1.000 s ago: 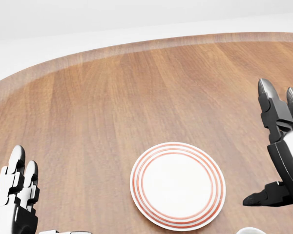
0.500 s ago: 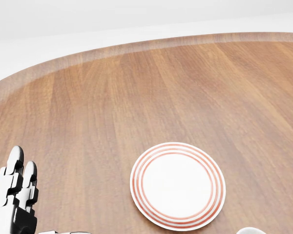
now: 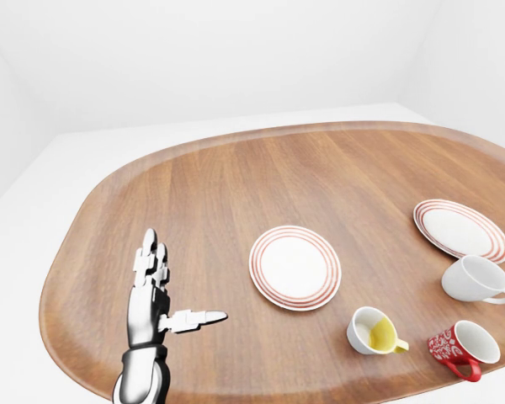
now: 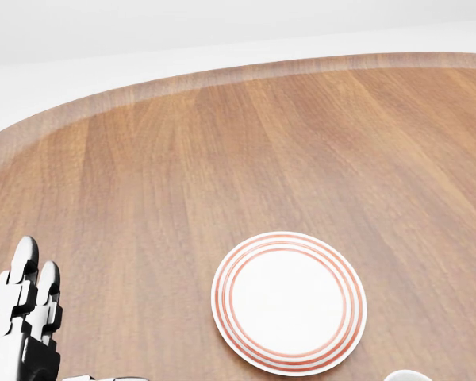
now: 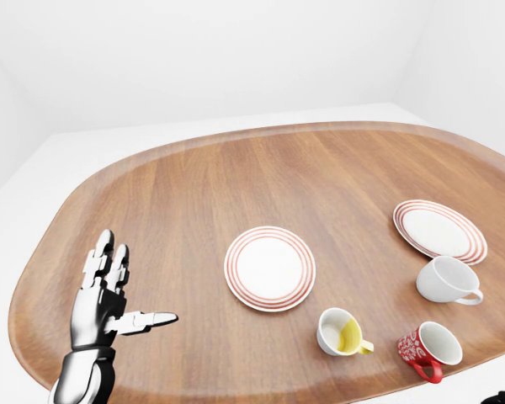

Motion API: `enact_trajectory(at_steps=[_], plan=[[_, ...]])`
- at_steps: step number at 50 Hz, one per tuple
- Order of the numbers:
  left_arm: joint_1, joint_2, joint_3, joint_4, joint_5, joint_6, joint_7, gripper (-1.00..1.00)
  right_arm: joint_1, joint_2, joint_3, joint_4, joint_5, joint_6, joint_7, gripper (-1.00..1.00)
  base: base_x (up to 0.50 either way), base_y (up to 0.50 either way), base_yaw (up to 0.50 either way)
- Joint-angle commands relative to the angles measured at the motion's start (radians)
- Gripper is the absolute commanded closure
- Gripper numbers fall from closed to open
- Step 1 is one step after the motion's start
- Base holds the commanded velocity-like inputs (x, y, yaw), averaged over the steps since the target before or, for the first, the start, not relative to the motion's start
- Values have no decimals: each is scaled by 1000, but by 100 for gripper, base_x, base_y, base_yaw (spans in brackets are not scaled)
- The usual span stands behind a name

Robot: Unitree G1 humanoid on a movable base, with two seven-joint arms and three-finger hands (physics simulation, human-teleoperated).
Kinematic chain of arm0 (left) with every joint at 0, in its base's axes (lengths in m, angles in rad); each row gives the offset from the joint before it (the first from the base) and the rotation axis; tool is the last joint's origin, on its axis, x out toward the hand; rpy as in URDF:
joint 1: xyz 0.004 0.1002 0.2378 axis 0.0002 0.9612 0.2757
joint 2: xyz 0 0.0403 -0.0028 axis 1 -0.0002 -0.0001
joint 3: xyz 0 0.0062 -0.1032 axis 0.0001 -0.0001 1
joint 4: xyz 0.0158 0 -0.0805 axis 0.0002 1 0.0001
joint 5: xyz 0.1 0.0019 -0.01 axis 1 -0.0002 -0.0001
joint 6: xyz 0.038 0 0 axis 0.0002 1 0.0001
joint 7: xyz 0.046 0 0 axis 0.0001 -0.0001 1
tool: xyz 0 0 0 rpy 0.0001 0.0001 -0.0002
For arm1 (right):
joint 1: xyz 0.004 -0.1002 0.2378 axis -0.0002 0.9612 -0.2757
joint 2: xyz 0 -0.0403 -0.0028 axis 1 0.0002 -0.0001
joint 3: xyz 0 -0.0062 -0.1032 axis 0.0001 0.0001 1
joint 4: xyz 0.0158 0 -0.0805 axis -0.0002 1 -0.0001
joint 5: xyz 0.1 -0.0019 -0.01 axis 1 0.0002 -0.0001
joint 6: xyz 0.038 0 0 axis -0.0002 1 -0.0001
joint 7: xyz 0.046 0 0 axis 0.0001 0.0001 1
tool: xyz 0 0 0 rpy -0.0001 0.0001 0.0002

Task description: Put the red mug on the left plate.

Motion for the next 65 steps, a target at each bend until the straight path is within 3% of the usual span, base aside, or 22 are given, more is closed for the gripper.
enact_trajectory(at_steps=[1, 10, 13, 18, 38, 47, 65], plan=[[-1, 1, -3, -1, 2, 0, 1, -100, 25, -21, -28, 137, 72, 0, 0, -100, 0, 0, 0], [-1, 1, -4, -5, 1, 0, 2, -100, -11, -77, 17, 260, 78, 0, -7, -100, 0, 0, 0], [-2, 2, -4, -3, 3, 0, 2, -100, -17, -98, 40, 312, 44, 0, -90, -100, 0, 0, 0], [1, 2, -6, -11, -1, 0, -2, -100, -39, -121, 92, 378, 104, 0, -171, -100, 0, 0, 0], [-6, 3, -5, -9, -1, 0, -1, -100, -83, -144, 153, 388, 225, 0, -275, -100, 0, 0, 0], [-4, 3, -3, -9, -3, 0, -1, -100, -92, -132, 152, 284, 266, 0, -243, -100, 0, 0, 0], [-2, 1, -4, -10, 1, 0, 1, -100, -72, -117, 196, 387, 264, 0, -244, -100, 0, 0, 0]])
